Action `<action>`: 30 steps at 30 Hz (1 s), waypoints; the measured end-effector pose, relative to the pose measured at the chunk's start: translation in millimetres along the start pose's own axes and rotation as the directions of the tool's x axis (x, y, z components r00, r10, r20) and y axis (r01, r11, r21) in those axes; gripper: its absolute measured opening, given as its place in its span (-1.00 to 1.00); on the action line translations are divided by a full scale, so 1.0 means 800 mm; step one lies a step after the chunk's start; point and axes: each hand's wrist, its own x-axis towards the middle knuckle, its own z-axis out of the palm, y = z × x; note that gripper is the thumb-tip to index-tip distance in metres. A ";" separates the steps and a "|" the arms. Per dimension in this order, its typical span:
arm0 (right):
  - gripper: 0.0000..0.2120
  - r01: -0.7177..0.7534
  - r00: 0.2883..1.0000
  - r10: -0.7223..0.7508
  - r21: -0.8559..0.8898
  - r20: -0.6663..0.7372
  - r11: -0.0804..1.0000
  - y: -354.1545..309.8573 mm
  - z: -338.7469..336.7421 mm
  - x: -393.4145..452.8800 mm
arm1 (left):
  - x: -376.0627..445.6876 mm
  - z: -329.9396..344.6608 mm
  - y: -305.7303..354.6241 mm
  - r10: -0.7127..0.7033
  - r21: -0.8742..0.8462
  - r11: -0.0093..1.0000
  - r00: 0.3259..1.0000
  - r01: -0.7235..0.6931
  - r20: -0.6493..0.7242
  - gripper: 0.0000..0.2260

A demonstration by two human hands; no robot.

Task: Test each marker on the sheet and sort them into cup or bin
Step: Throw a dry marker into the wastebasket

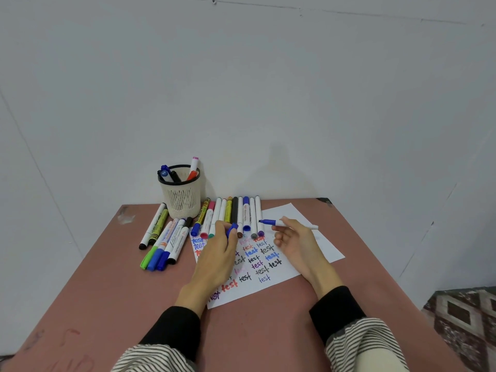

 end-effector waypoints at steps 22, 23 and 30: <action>-0.80 0.123 0.988 -0.108 -0.147 0.107 0.982 0.005 0.002 0.009 | 0.008 0.004 -0.011 0.060 -0.037 0.998 0.996 -0.057 0.070 -0.89; -0.83 0.121 0.987 -0.097 -0.199 0.129 0.973 0.007 0.003 0.009 | 0.008 0.004 -0.012 0.065 -0.036 0.997 0.995 -0.063 0.077 -0.90; -0.44 0.200 0.975 -0.221 -0.561 0.031 0.804 0.021 0.005 0.008 | 0.008 0.004 -0.011 0.100 -0.105 0.990 0.992 -0.091 0.079 -0.94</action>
